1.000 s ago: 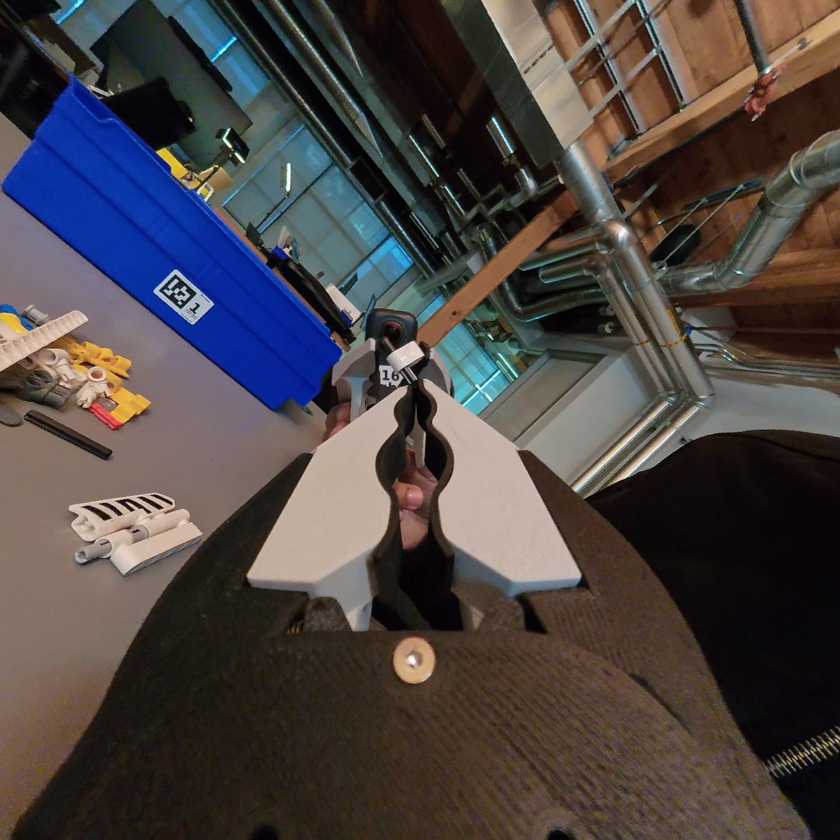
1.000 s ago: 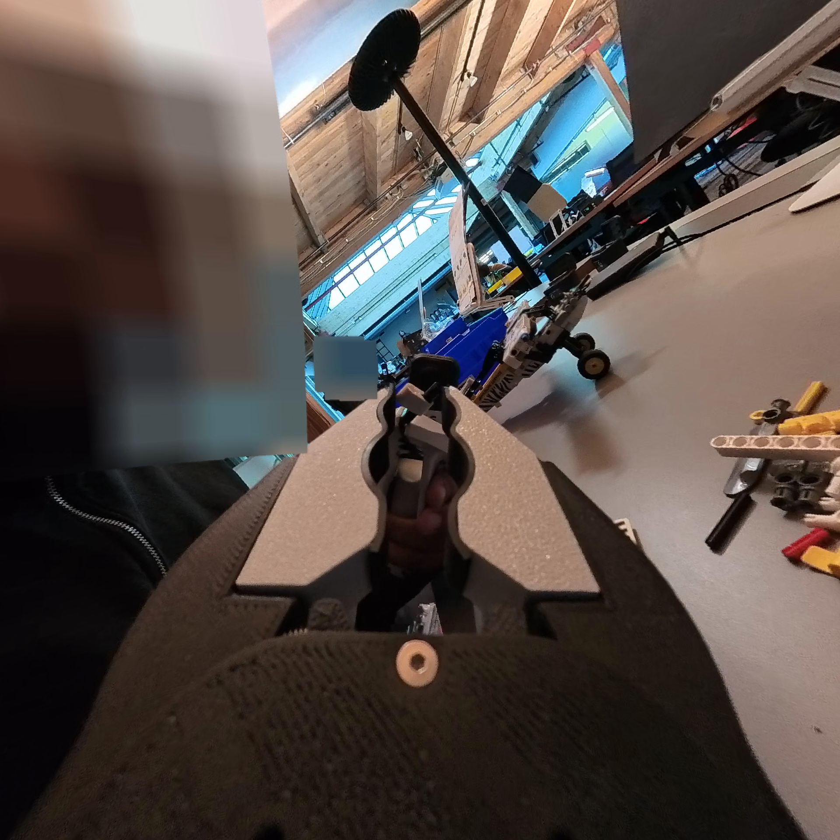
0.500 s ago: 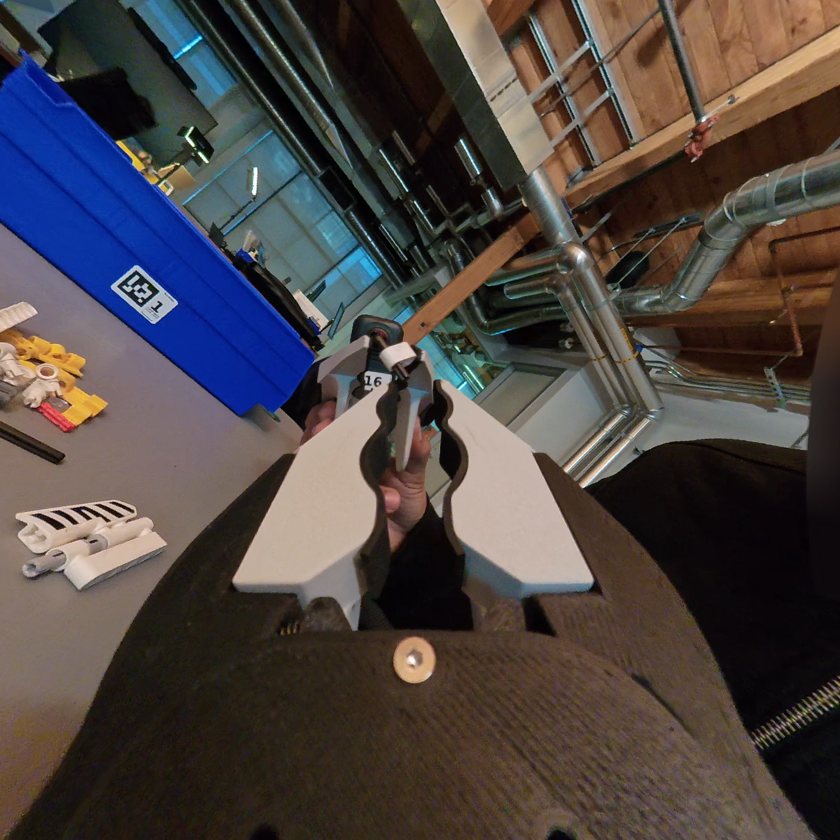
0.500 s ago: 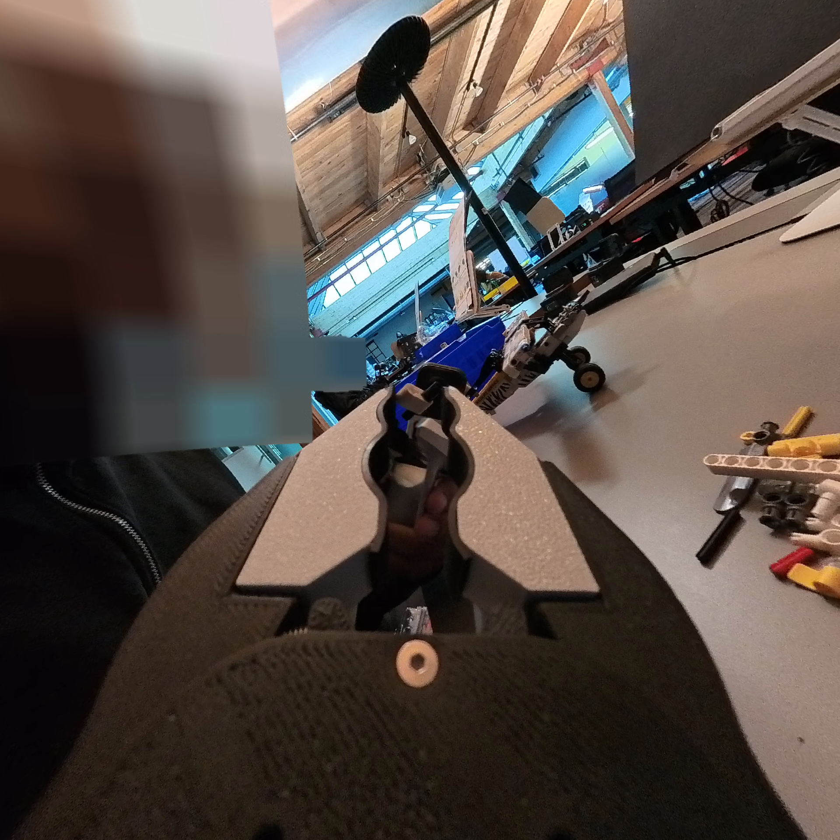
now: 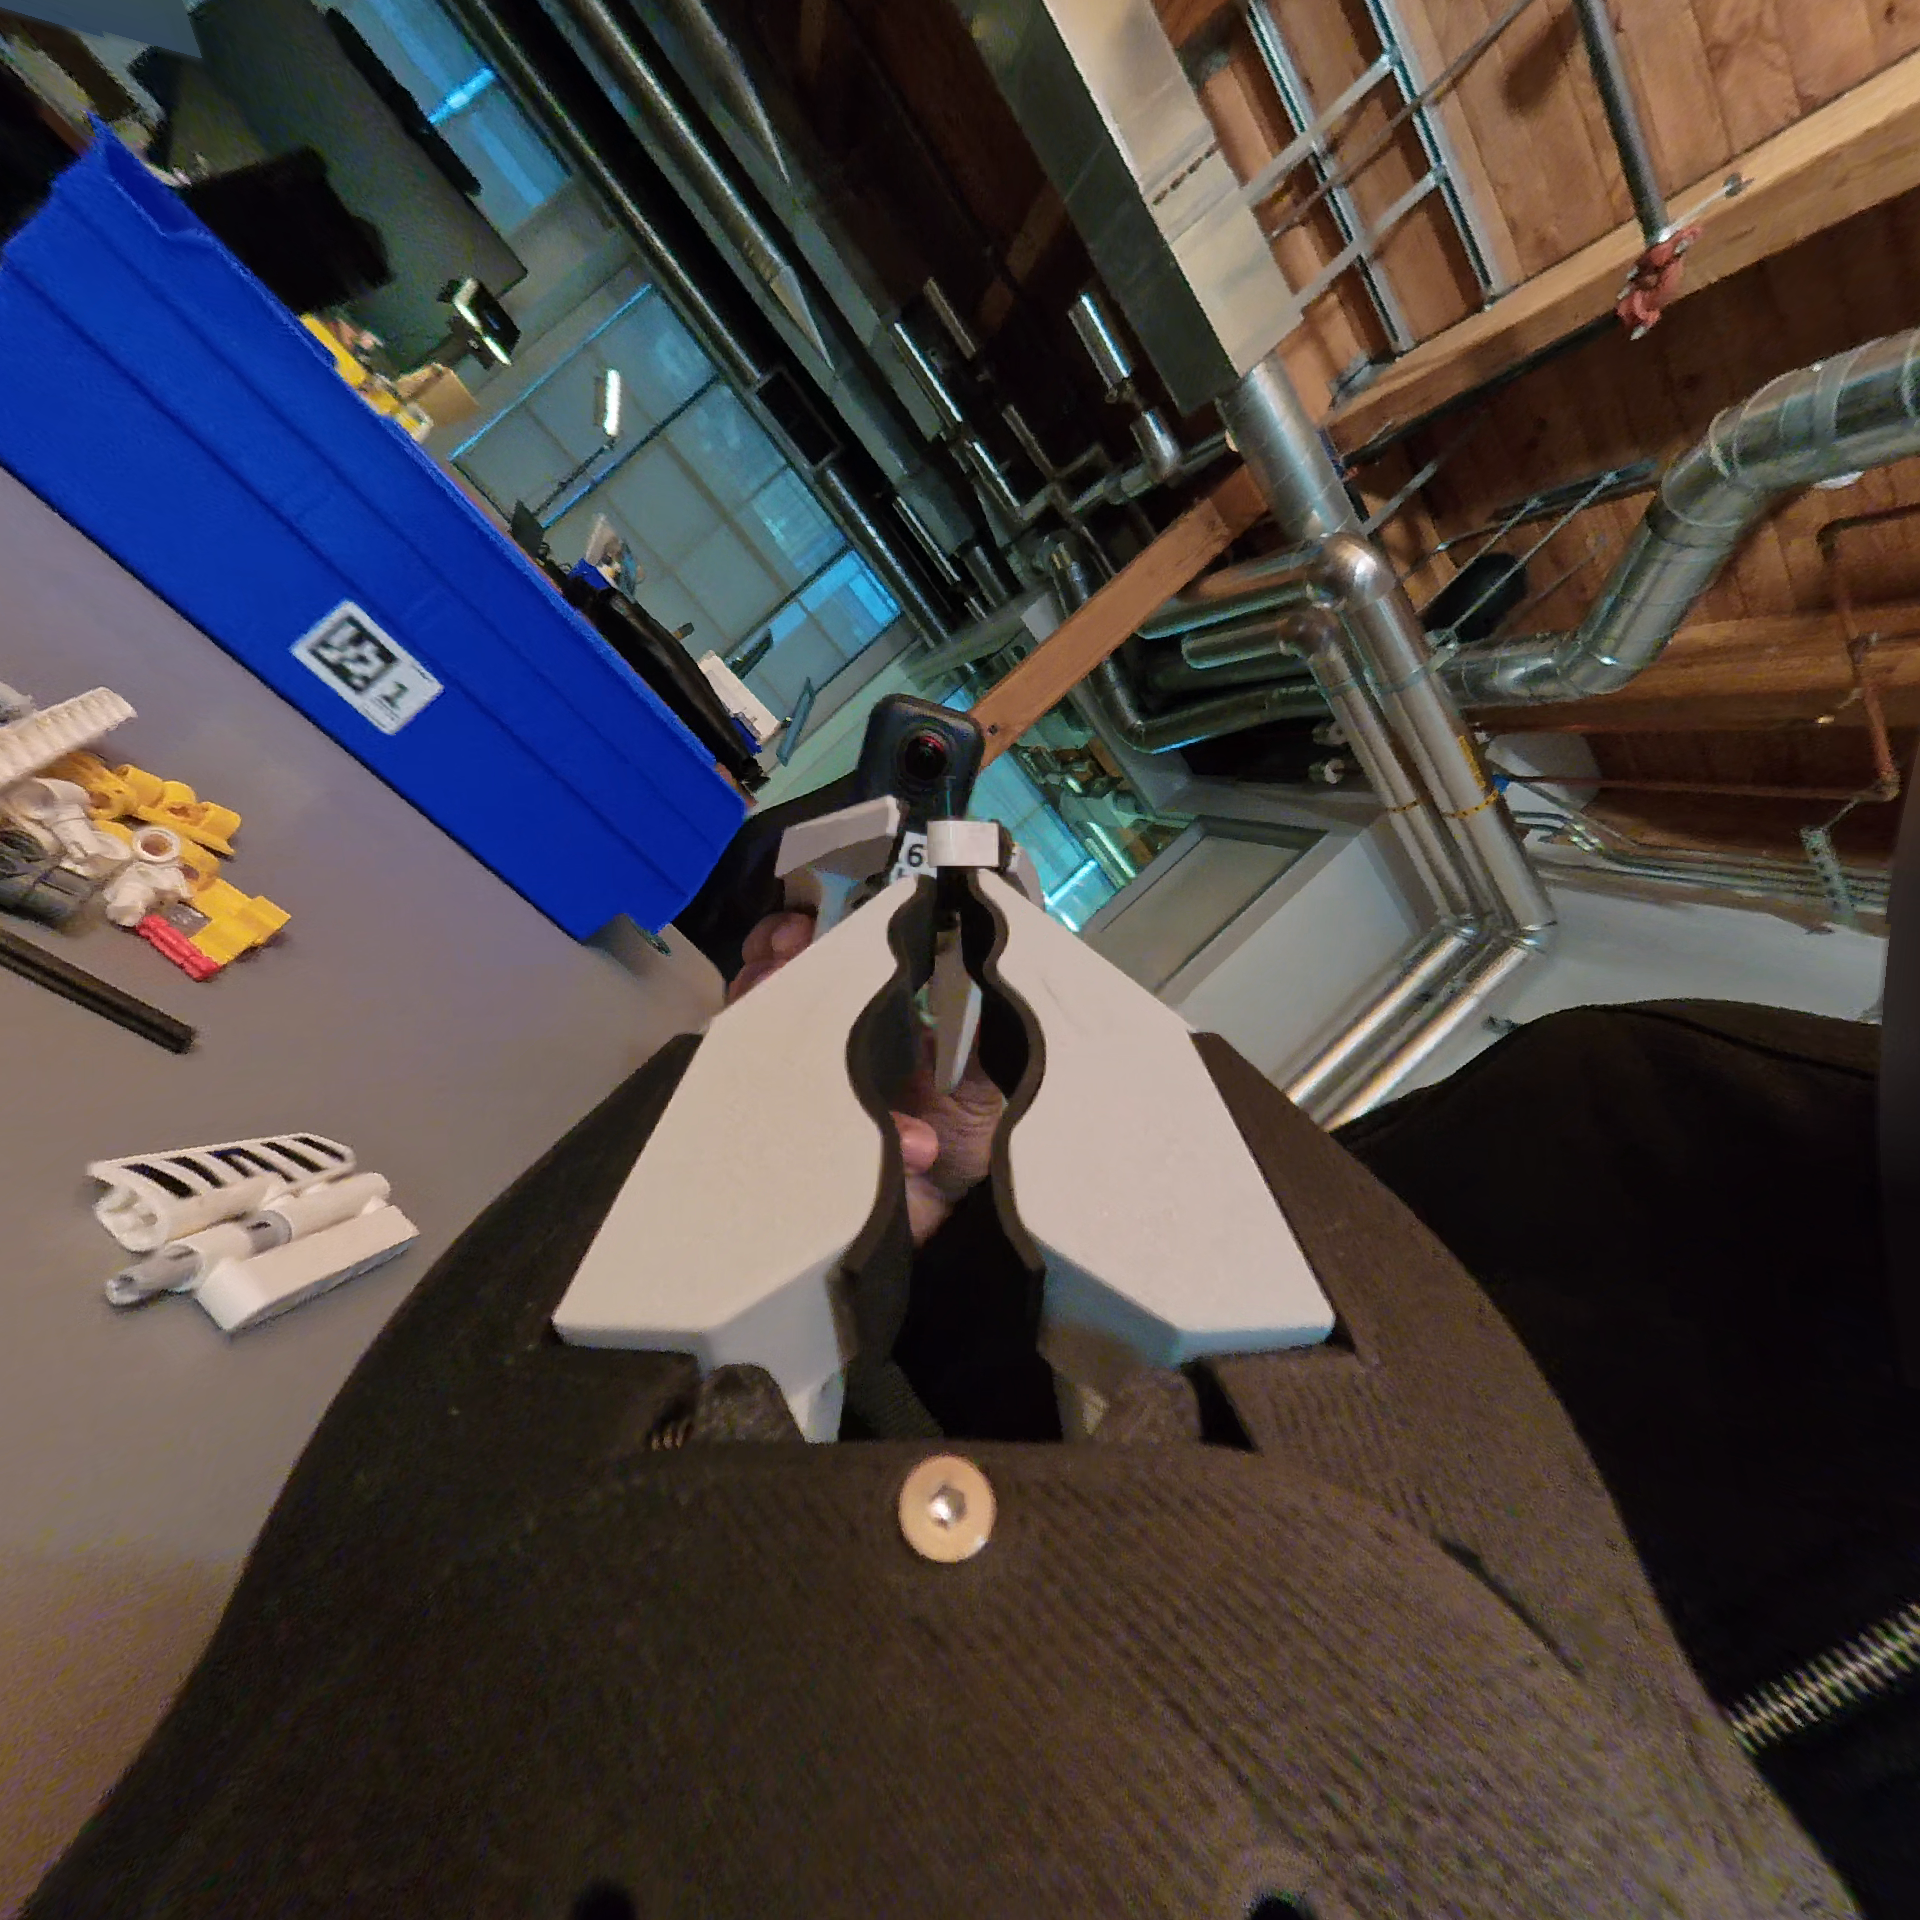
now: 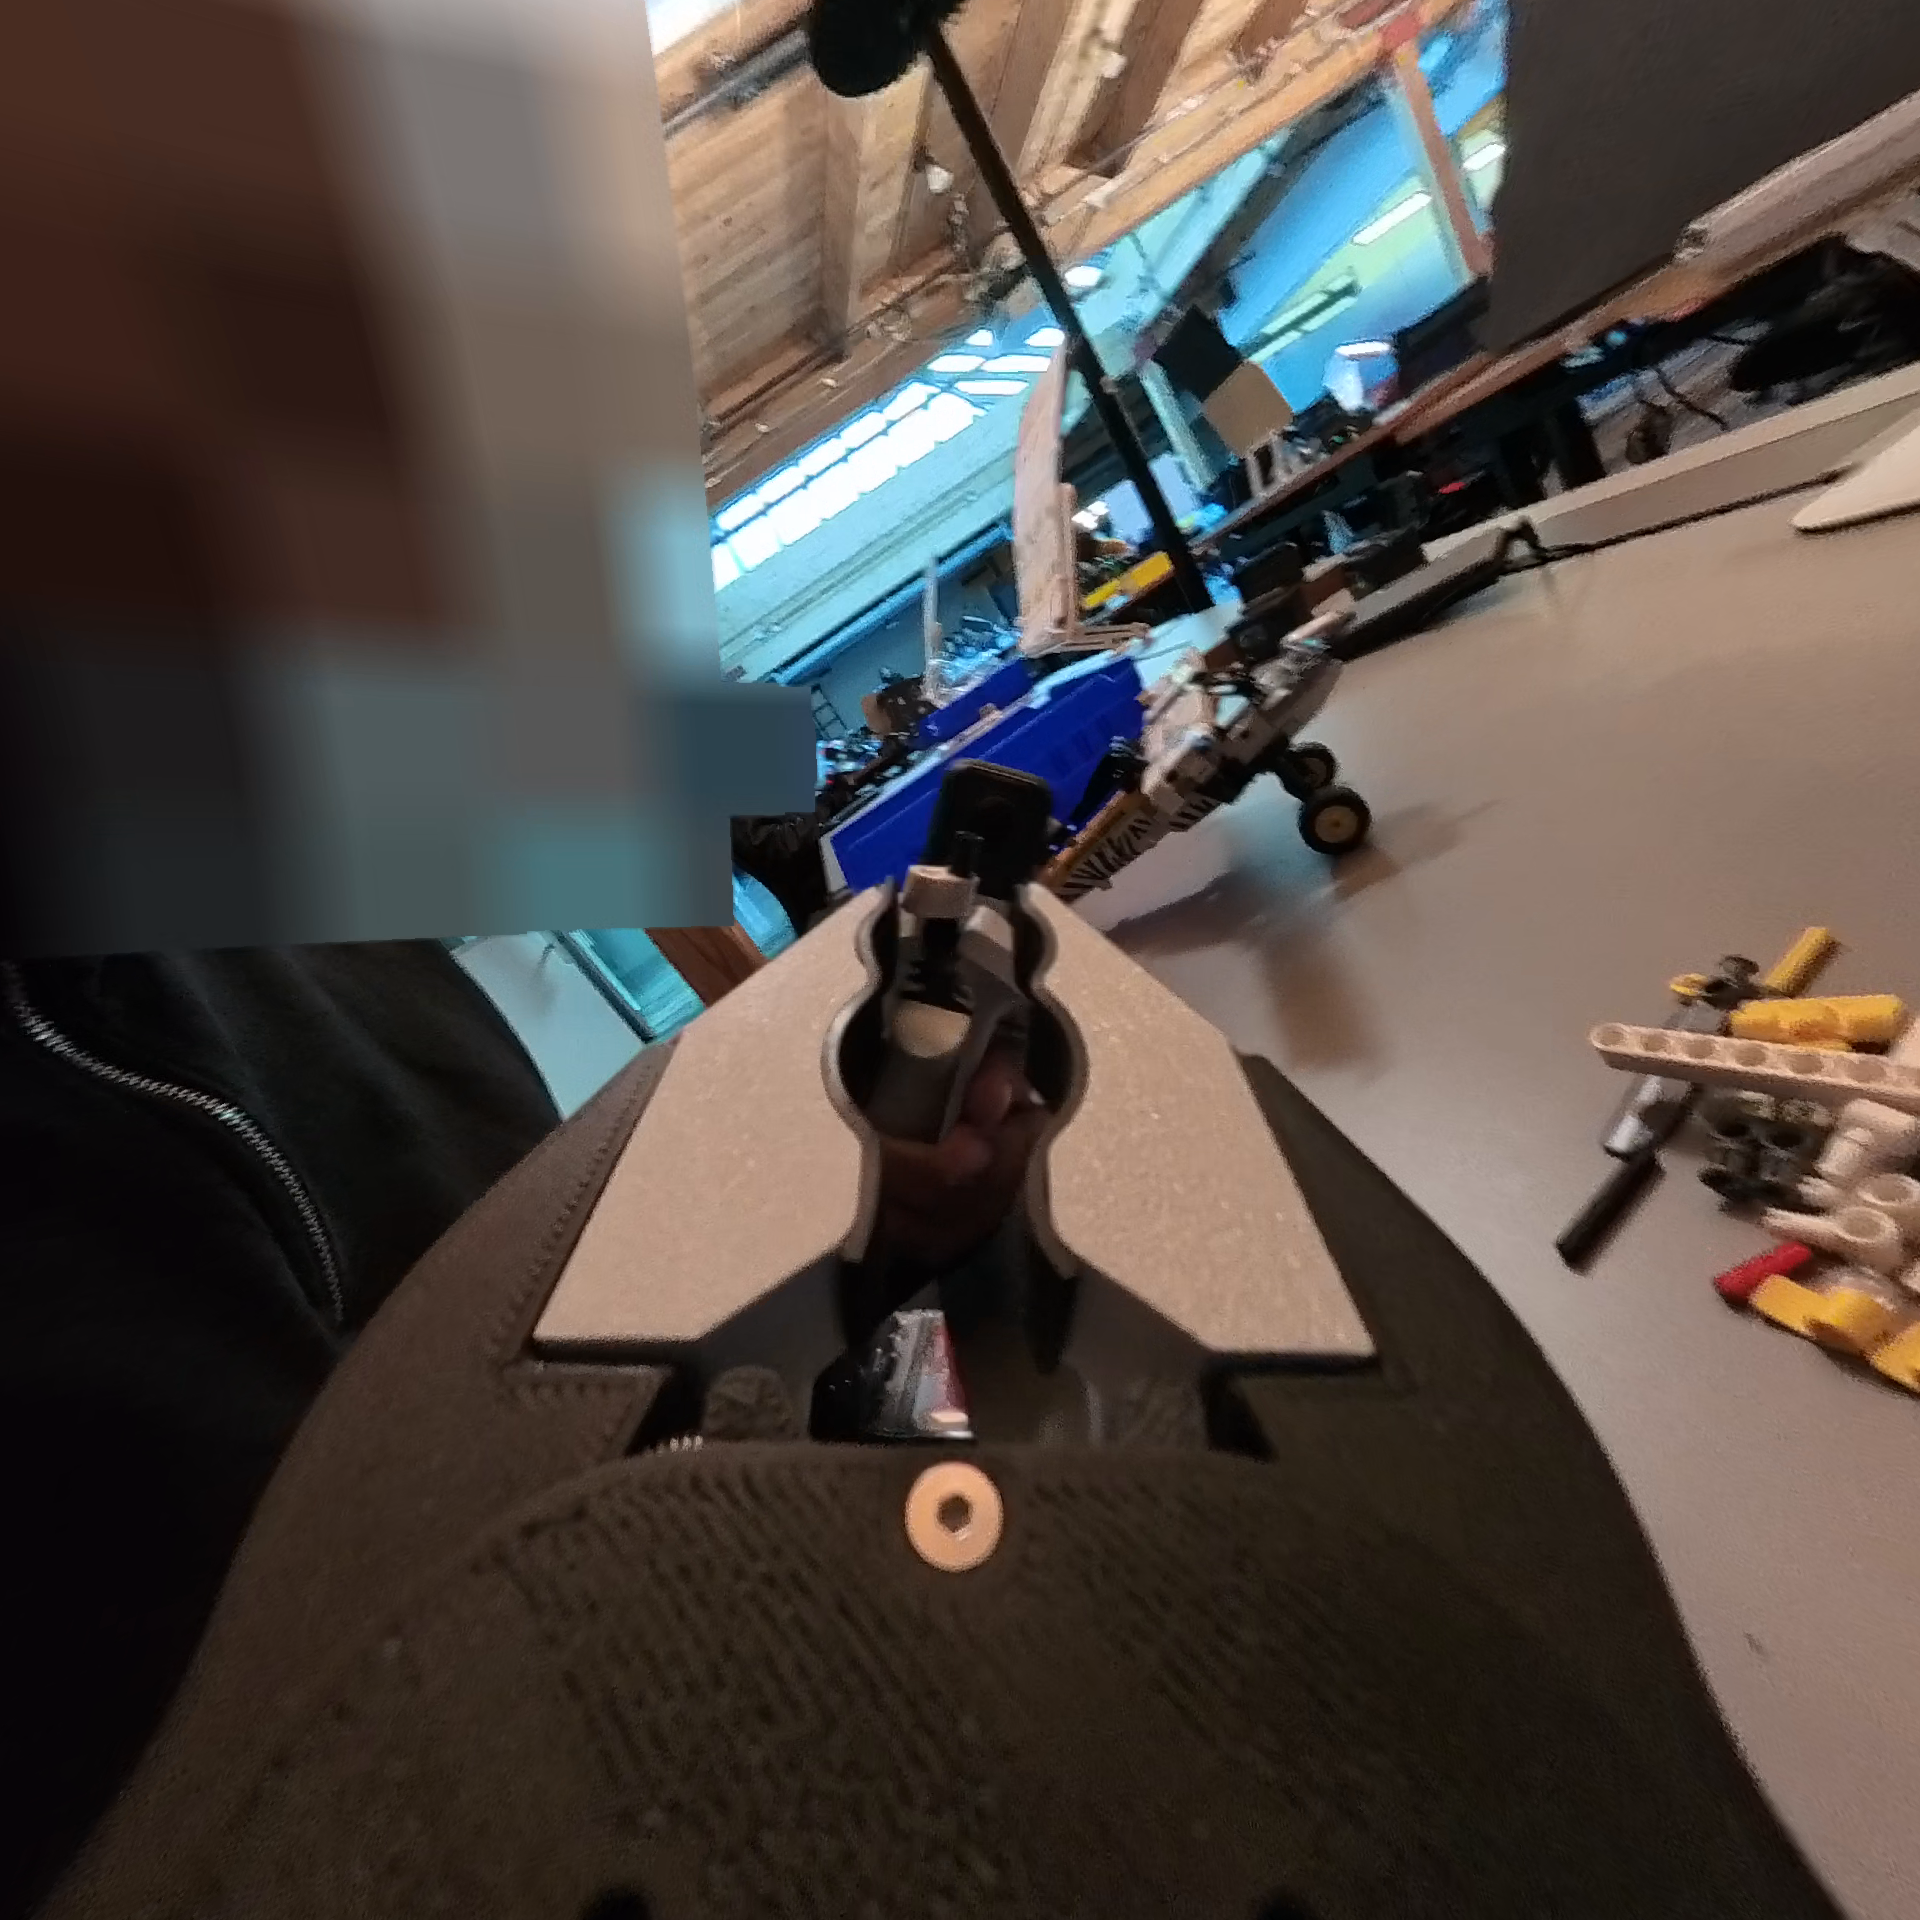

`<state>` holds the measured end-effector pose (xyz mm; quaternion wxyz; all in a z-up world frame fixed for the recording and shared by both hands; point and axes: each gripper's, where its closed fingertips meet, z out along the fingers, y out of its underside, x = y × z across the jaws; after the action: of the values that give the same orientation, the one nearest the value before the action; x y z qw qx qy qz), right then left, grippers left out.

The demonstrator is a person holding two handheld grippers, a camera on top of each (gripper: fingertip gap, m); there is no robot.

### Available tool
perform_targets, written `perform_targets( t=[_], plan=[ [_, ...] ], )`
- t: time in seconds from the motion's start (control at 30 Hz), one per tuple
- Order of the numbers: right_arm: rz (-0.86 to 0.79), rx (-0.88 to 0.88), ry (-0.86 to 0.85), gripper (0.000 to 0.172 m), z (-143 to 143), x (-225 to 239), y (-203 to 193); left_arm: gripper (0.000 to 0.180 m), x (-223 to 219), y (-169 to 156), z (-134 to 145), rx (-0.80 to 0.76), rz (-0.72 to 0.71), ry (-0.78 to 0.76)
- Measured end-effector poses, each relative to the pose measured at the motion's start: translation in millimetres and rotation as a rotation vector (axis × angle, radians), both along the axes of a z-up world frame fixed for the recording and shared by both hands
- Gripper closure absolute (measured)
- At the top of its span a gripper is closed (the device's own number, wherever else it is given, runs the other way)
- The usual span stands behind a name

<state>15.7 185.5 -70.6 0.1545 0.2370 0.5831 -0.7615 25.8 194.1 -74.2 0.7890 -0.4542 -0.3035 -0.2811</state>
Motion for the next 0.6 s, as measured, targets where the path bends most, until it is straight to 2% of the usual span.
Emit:
perform_targets(
  t=[0.07, 0.2, 0.3, 0.37, 0.43, 0.6],
  plan=[
    [-0.055, 0.04, -0.019, 0.138, -5.0, -7.4, 3.9, 0.18, -3.1, -1.6, -2.7, -0.044, 0.042, 0.03],
    [-0.123, 0.14, -0.051, 0.133, -14.0, -14.8, 11.6, 0.18, -12.9, -3.4, -12.3, -0.195, 0.174, 0.111],
    [-0.121, 0.277, -0.052, 0.138, -23.1, -10.9, 9.0, 0.18, -20.0, -2.2, -24.4, -0.404, 0.303, 0.226],
    [-0.105, 0.365, -0.044, 0.147, -27.9, -6.9, 5.2, 0.18, -18.4, 0.8, -25.0, -0.479, 0.342, 0.297],
    [-0.098, 0.41, -0.02, 0.16, -26.2, -4.0, 2.9, 0.18, -16.0, 5.1, -27.3, -0.528, 0.346, 0.33],
    [-0.11, 0.464, 0.03, 0.164, -22.2, -5.0, 6.4, 0.18, -13.2, 5.7, -28.0, -0.552, 0.335, 0.363]
  ],
)
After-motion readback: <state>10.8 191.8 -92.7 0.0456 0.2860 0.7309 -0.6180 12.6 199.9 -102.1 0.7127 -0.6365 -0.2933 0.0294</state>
